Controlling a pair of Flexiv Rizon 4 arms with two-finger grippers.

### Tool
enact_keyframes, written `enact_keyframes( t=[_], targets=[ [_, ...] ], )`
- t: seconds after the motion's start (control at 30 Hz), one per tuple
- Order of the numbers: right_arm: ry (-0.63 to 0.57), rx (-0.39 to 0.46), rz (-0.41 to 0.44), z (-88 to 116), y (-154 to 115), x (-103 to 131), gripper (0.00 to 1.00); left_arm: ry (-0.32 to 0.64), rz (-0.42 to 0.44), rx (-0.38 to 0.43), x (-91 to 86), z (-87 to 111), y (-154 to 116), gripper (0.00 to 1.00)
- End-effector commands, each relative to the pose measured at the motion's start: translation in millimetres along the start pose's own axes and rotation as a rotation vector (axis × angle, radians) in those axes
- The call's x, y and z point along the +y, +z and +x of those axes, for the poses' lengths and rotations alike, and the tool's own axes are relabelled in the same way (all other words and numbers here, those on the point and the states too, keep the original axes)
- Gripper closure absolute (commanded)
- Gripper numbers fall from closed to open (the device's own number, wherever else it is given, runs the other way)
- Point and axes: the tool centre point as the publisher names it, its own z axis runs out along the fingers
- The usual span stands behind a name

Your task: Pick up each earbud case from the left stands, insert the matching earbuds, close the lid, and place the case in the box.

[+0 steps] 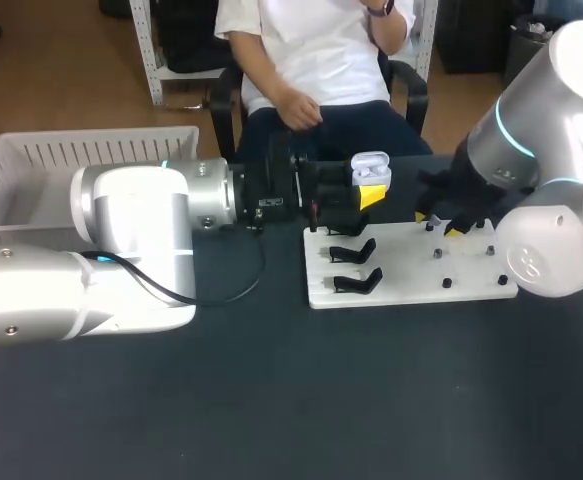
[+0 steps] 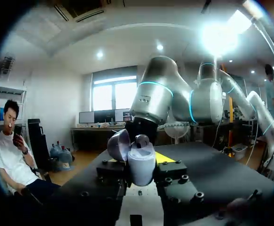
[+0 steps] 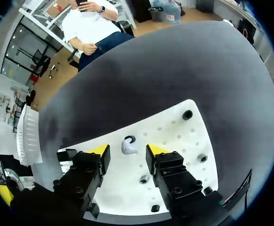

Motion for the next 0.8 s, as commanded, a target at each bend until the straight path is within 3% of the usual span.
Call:
enact_keyframes(
  t=[0.03, 0.8],
  targets=[
    [0.009, -0.004, 0.008, 1.1, -1.5, -0.3, 0.53, 0.003, -0.008, -0.002, -2.0, 0.3, 0.1, 1.00],
    [0.020, 0.003, 0.008, -0.8, 1.7, 0.3, 0.66, 0.003, -0.008, -0.002, -2.0, 0.3, 0.1, 1.00]
  ],
)
